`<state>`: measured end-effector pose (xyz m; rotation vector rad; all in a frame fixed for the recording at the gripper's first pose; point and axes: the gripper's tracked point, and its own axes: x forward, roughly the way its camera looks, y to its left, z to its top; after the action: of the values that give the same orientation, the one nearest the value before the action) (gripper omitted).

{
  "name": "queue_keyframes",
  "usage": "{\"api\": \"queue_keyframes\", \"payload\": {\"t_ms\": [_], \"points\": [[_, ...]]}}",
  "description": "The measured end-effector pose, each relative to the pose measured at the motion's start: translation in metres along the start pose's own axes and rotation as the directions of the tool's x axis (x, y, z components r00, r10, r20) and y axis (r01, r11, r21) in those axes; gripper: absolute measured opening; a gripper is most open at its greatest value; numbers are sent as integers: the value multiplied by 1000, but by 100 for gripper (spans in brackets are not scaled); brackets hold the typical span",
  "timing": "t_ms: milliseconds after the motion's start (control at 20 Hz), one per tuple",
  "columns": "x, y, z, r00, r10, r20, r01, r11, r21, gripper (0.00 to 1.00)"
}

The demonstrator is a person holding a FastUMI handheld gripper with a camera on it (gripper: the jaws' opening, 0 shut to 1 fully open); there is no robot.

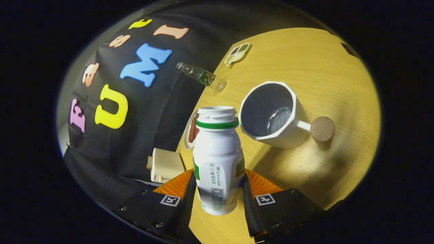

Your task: Take the bottle from table, then pour the juice into the cup, finally place the bottle on the coaster

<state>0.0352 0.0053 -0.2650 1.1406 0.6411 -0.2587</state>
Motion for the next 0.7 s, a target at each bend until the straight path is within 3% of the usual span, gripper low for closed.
{"api": "queue_keyframes", "payload": {"t_ms": [200,400,700], "points": [[1,5,-2,999,-20,27,25,983,-184,66],[4,14,-3,998,-31,53,48,930,-365,65],[9,23,-5,991,-64,119,116,854,-507,66]]}}
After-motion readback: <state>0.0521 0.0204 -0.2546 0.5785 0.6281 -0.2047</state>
